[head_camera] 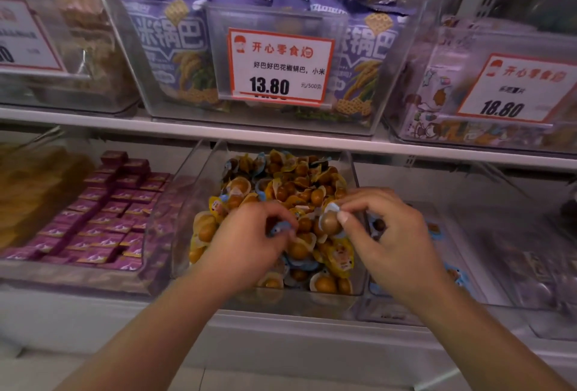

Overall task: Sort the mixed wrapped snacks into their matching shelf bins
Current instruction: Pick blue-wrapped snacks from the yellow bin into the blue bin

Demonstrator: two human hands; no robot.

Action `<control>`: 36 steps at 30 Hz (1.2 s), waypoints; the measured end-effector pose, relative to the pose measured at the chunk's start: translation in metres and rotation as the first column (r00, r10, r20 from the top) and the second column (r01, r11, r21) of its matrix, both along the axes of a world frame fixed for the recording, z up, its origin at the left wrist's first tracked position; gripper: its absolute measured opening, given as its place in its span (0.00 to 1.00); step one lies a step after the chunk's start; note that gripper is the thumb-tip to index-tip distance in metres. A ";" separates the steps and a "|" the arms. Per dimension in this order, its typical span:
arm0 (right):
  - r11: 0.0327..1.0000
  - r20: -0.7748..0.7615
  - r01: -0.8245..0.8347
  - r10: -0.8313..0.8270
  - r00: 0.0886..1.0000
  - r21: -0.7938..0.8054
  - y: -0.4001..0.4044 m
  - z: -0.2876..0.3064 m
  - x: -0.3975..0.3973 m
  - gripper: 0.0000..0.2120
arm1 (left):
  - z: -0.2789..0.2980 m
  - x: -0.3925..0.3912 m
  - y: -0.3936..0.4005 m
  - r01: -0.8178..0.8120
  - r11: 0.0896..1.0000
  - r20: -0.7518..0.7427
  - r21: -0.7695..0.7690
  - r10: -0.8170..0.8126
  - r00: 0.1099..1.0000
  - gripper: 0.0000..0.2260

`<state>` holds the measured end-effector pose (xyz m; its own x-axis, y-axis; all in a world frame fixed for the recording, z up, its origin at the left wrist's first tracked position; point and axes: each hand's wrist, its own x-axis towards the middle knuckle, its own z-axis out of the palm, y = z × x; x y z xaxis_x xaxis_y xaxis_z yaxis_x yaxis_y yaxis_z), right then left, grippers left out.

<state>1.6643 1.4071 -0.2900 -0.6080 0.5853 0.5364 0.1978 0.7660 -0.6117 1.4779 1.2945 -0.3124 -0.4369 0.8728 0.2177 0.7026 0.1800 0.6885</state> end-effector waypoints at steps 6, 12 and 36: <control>0.892 -0.183 -0.013 -0.078 0.980 -0.452 -0.012 0.010 -0.014 0.06 | 0.008 -0.002 -0.012 -0.170 0.952 0.443 0.253 0.043 0.895 0.07; -0.005 -0.392 -0.392 0.006 0.920 -0.920 -0.036 0.013 -0.034 0.17 | 0.014 0.027 -0.011 -0.115 0.886 0.448 0.450 -0.113 0.887 0.15; 0.980 0.287 0.066 -0.010 0.958 -0.187 -0.019 -0.009 -0.029 0.19 | -0.011 0.002 0.001 0.141 0.970 -0.539 -0.197 -0.227 0.811 0.05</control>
